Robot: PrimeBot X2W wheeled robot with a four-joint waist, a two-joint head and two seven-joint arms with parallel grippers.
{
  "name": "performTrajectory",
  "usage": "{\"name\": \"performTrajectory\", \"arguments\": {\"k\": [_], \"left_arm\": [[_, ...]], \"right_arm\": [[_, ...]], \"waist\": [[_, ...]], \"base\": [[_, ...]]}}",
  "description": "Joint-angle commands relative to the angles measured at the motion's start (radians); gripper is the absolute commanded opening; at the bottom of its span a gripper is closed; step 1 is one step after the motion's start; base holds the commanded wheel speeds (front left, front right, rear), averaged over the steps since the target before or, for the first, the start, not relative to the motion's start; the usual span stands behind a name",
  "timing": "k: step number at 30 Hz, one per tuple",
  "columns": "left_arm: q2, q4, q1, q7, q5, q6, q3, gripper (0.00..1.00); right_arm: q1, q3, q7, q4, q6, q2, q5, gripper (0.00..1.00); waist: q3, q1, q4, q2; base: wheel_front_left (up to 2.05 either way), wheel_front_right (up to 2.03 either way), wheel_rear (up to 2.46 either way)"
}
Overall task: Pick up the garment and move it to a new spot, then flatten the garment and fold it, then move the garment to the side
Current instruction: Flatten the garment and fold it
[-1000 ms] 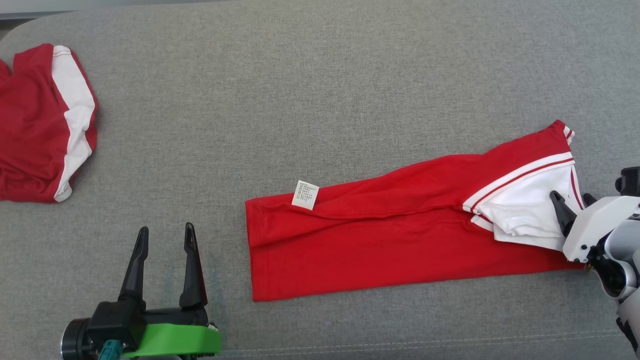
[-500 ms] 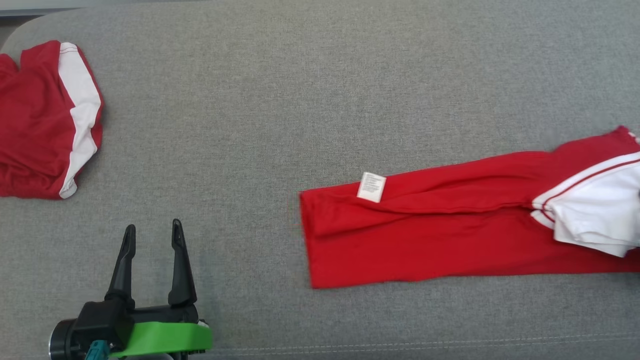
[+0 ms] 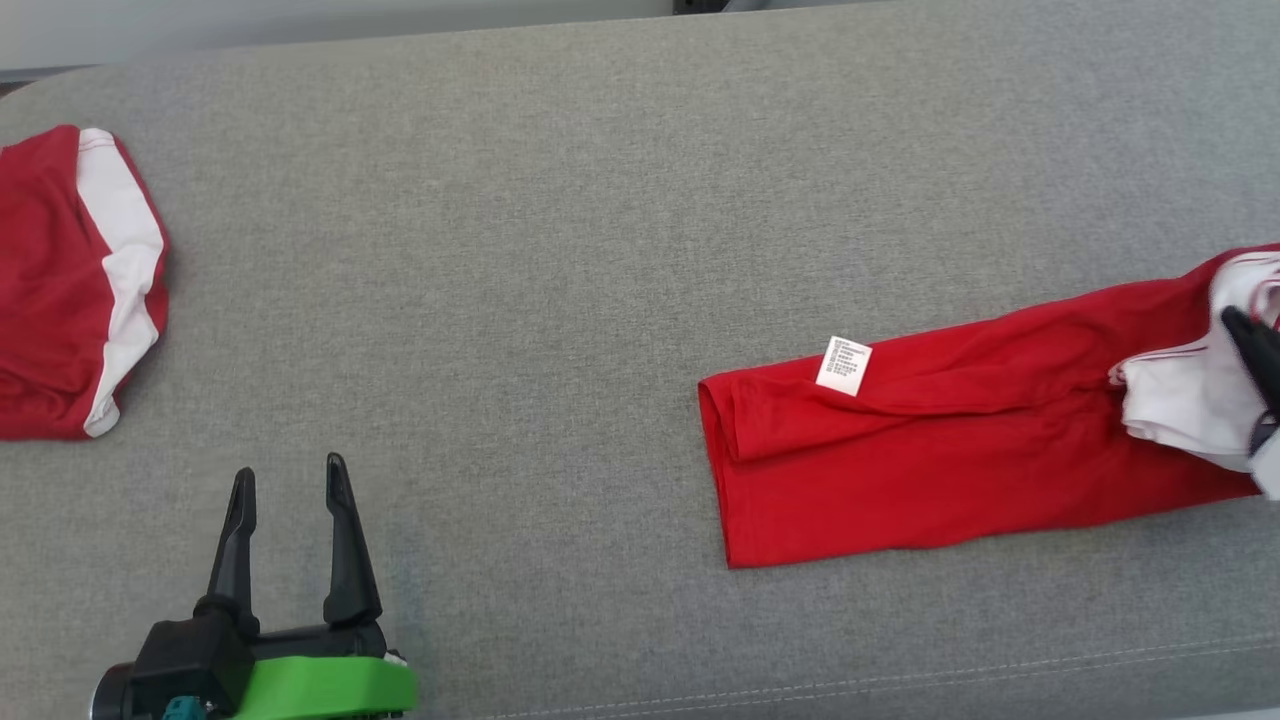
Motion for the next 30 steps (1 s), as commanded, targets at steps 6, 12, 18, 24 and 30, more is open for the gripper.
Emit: {"name": "performTrajectory", "arguments": {"k": [6,12,18,24,30], "left_arm": [[0.001,0.009,0.027,-0.003,0.003,0.01,-0.002,1.0],[0.001,0.018,0.024,-0.003,0.008,0.007,-0.008,1.0],[0.001,0.027,0.013,-0.003,0.014,-0.002,-0.014,1.0],[0.001,0.039,0.012,-0.003,0.006,0.002,-0.02,1.0],[0.001,0.058,0.009,-0.003,-0.001,-0.007,-0.019,1.0]], "right_arm": [[0.031,0.148,0.048,-0.231,0.0,0.155,-0.1,0.0],[-0.015,0.238,0.086,-0.186,0.0,0.348,-0.212,0.0],[-0.07,0.309,0.074,-0.051,0.0,0.514,-0.33,0.0],[-0.117,0.368,0.068,0.037,0.0,0.59,-0.376,0.0],[-0.139,0.411,0.078,0.094,0.0,0.619,-0.384,0.0]], "waist": [[-0.046,0.0,-0.047,0.0114],[-0.051,0.0,-0.055,0.0114],[-0.051,0.0,-0.038,0.0114],[-0.051,0.0,-0.022,0.0114],[-0.055,0.0,-0.009,0.0114]], "base": [[0.0,0.0,0.0],[0.0,0.0,0.0],[0.0,0.0,0.0],[0.0,0.0,0.0],[0.0,0.0,0.0]]}}
